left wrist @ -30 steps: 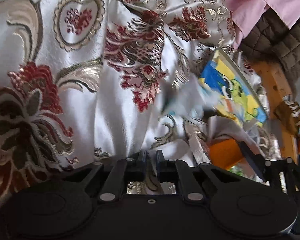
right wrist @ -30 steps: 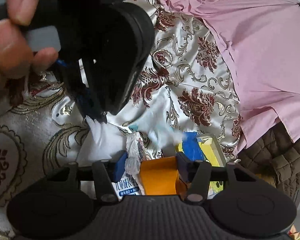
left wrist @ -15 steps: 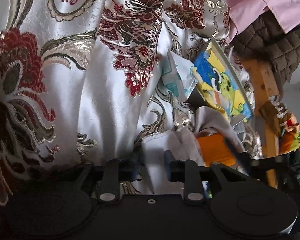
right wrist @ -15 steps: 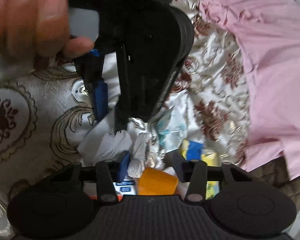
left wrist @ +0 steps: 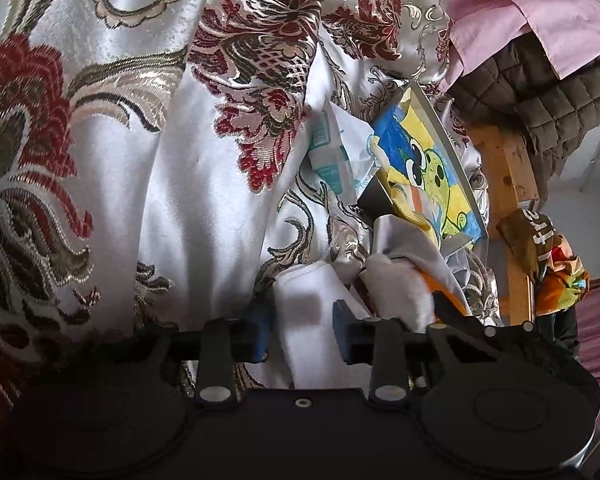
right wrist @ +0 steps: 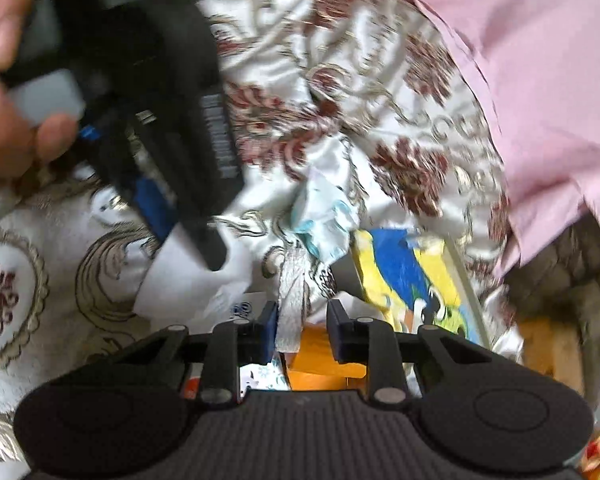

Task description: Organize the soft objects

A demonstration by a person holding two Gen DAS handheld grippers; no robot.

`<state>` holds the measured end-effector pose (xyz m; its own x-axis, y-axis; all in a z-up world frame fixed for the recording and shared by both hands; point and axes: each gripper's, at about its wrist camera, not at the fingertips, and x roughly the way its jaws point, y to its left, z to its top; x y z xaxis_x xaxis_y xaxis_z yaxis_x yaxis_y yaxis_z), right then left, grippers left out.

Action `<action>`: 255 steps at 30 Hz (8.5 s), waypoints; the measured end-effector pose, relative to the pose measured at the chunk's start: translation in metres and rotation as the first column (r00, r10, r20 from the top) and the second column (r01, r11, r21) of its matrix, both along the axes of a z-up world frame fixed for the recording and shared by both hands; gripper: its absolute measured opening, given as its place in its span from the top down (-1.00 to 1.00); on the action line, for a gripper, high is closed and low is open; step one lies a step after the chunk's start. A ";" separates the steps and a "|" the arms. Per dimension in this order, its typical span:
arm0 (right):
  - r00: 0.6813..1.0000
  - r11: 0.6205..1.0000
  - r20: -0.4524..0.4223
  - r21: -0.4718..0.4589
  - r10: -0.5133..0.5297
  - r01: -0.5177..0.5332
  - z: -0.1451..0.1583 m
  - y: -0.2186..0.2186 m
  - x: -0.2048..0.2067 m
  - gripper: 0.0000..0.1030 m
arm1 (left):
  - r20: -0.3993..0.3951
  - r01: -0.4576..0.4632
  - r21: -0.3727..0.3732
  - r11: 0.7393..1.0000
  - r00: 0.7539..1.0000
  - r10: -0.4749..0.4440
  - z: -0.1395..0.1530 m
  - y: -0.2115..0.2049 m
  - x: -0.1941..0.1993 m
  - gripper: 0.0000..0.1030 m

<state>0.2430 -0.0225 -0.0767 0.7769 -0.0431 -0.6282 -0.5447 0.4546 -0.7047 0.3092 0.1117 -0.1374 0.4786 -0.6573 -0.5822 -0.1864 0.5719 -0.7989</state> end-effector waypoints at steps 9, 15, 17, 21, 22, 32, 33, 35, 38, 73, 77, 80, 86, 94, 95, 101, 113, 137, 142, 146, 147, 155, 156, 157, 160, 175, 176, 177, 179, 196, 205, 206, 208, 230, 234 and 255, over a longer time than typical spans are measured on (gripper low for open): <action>1.000 0.999 -0.015 0.043 -0.008 0.009 0.005 -0.011 0.002 0.46 | 0.067 0.029 -0.014 0.999 0.997 -0.028 0.011 -0.008 -0.004 0.55; 0.999 1.000 -0.037 0.027 0.014 -0.013 -0.005 -0.007 0.009 0.41 | 0.048 0.063 0.065 0.996 0.997 -0.066 0.004 -0.018 -0.002 0.55; 0.999 1.000 -0.042 0.029 0.011 -0.010 -0.007 -0.005 0.014 0.39 | 0.051 0.065 0.069 0.995 0.996 -0.069 0.004 -0.018 -0.002 0.55; 0.998 0.999 -0.057 0.053 0.006 -0.003 -0.008 -0.005 0.016 0.40 | 0.069 0.067 0.088 0.994 0.995 -0.073 0.007 -0.020 -0.001 0.68; 0.999 0.998 -0.050 0.059 0.005 -0.002 -0.007 -0.005 0.014 0.47 | 0.077 0.069 0.099 0.993 0.994 -0.077 0.008 -0.021 -0.002 0.80; 1.000 0.979 -0.010 0.203 -0.022 0.023 0.005 -0.019 -0.008 0.69 | 0.174 0.086 0.195 0.977 0.977 -0.121 0.029 -0.033 -0.006 0.91; 1.000 0.971 -0.013 0.236 -0.028 0.031 0.008 -0.022 -0.010 0.69 | 0.187 0.088 0.203 0.975 0.974 -0.127 0.032 -0.035 -0.007 0.91; 0.999 0.956 -0.018 0.289 -0.045 0.048 0.015 -0.028 -0.015 0.71 | 0.217 0.095 0.217 0.972 0.966 -0.143 0.037 -0.037 -0.010 0.91; 0.998 0.934 -0.021 0.351 -0.066 0.069 0.023 -0.039 -0.026 0.72 | 0.262 0.109 0.247 0.963 0.949 -0.174 0.045 -0.045 -0.015 0.91; 0.973 0.615 0.124 0.788 -0.196 0.023 0.098 -0.176 -0.120 0.72 | 0.596 -0.036 0.453 0.891 0.755 -0.272 0.154 -0.104 -0.131 0.92; 0.970 0.594 0.135 0.805 -0.204 0.013 0.102 -0.184 -0.125 0.72 | 0.609 -0.063 0.470 0.881 0.745 -0.272 0.165 -0.113 -0.144 0.91; 0.966 0.582 0.145 0.813 -0.214 0.006 0.104 -0.190 -0.129 0.72 | 0.613 -0.079 0.482 0.872 0.742 -0.271 0.169 -0.118 -0.151 0.91; 0.958 0.547 0.151 0.837 -0.243 0.006 0.106 -0.207 -0.132 0.72 | 0.635 -0.107 0.497 0.861 0.721 -0.277 0.177 -0.127 -0.158 0.91; 0.938 0.493 0.148 0.870 -0.314 0.028 0.104 -0.239 -0.116 0.72 | 0.633 -0.105 0.483 0.869 0.728 -0.263 0.187 -0.152 -0.135 0.91; 0.936 0.485 0.144 0.874 -0.322 0.033 0.104 -0.243 -0.111 0.72 | 0.632 -0.102 0.476 0.873 0.730 -0.260 0.188 -0.157 -0.129 0.91; 0.925 0.376 0.131 0.926 -0.358 0.015 0.104 -0.271 -0.064 0.72 | 0.636 -0.099 0.476 0.874 0.725 -0.264 0.196 -0.195 -0.081 0.91; 0.891 0.117 -0.025 0.989 -0.454 0.088 0.087 -0.327 0.032 0.72 | 0.603 -0.077 0.553 0.830 0.725 -0.334 0.196 -0.272 0.043 0.90; 0.783 -0.089 -0.327 0.939 -0.529 0.333 0.026 -0.379 0.089 0.47 | 0.394 -0.051 0.692 0.720 0.863 -0.318 0.117 -0.314 0.112 0.83; 0.765 -0.096 -0.342 0.932 -0.546 0.349 0.024 -0.382 0.087 0.16 | 0.382 -0.059 0.716 0.695 0.867 -0.320 0.118 -0.318 0.107 0.71; 0.758 -0.102 -0.347 0.930 -0.552 0.352 0.023 -0.385 0.085 0.03 | 0.382 -0.070 0.720 0.691 0.871 -0.309 0.119 -0.318 0.104 0.68; 0.759 -0.100 -0.345 0.931 -0.553 0.351 0.024 -0.385 0.084 0.01 | 0.380 -0.070 0.721 0.690 0.872 -0.309 0.120 -0.319 0.104 0.66; 0.776 -0.062 -0.304 0.944 -0.553 0.325 0.037 -0.379 0.077 -0.39 | 0.401 -0.102 0.724 0.682 0.867 -0.296 0.135 -0.317 0.090 0.42; 0.776 -0.056 -0.294 0.946 -0.558 0.318 0.040 -0.379 0.074 -0.43 | 0.409 -0.108 0.722 0.684 0.864 -0.295 0.138 -0.316 0.087 0.39; 0.778 -0.051 -0.285 0.949 -0.560 0.311 0.043 -0.378 0.072 -0.49 | 0.418 -0.118 0.720 0.684 0.860 -0.292 0.141 -0.315 0.084 0.31; 0.783 -0.034 -0.255 0.957 -0.567 0.287 0.053 -0.376 0.063 -0.61 | 0.453 -0.153 0.701 0.696 0.850 -0.270 0.151 -0.308 0.072 0.14; 0.797 0.007 -0.177 0.975 -0.578 0.222 0.100 -0.364 -0.004 -0.92 | 0.573 -0.277 0.583 0.764 0.806 -0.145 0.202 -0.267 -0.004 -0.51; 0.796 0.013 -0.169 0.976 -0.581 0.217 0.103 -0.362 -0.009 -0.94 | 0.580 -0.283 0.577 0.766 0.802 -0.141 0.205 -0.265 -0.011 -0.55; 0.797 0.017 -0.161 0.978 -0.582 0.210 0.106 -0.361 -0.015 -0.95 | 0.587 -0.289 0.571 0.769 0.798 -0.135 0.207 -0.262 -0.017 -0.56; 0.804 0.027 -0.144 0.980 -0.577 0.195 0.112 -0.357 -0.028 -0.98 | 0.597 -0.299 0.558 0.774 0.793 -0.124 0.211 -0.256 -0.030 -0.61; 0.866 0.282 0.030 0.950 -0.500 0.130 0.129 -0.279 -0.117 -0.99 | 0.640 -0.367 0.526 0.768 0.765 -0.073 0.219 -0.194 -0.137 -0.83; 0.886 0.356 0.086 0.930 -0.456 0.093 0.126 -0.246 -0.169 -0.99 | 0.660 -0.375 0.563 0.736 0.741 -0.126 0.209 -0.167 -0.194 -0.92; 0.887 0.357 0.088 0.930 -0.454 0.091 0.125 -0.244 -0.174 -0.99 | 0.661 -0.375 0.573 0.729 0.737 -0.141 0.208 -0.164 -0.200 -0.94; 0.889 0.364 0.090 0.927 -0.449 0.090 0.124 -0.239 -0.185 -0.99 | 0.660 -0.370 0.588 0.720 0.734 -0.161 0.206 -0.161 -0.209 -0.97; 0.919 0.536 -0.077 0.792 -0.387 0.292 0.077 -0.197 -0.201 -0.99 | 0.438 -0.211 0.749 0.628 0.868 -0.232 0.156 -0.119 -0.213 -0.98; 0.913 0.549 -0.116 0.766 -0.392 0.333 0.070 -0.193 -0.194 -0.99 | 0.405 -0.181 0.750 0.636 0.886 -0.225 0.148 -0.118 -0.204 -0.98; 0.922 0.574 -0.036 0.773 -0.384 0.269 0.072 -0.192 -0.120 -0.99 | 0.429 -0.118 0.793 0.598 0.805 -0.410 0.116 -0.159 -0.140 -0.98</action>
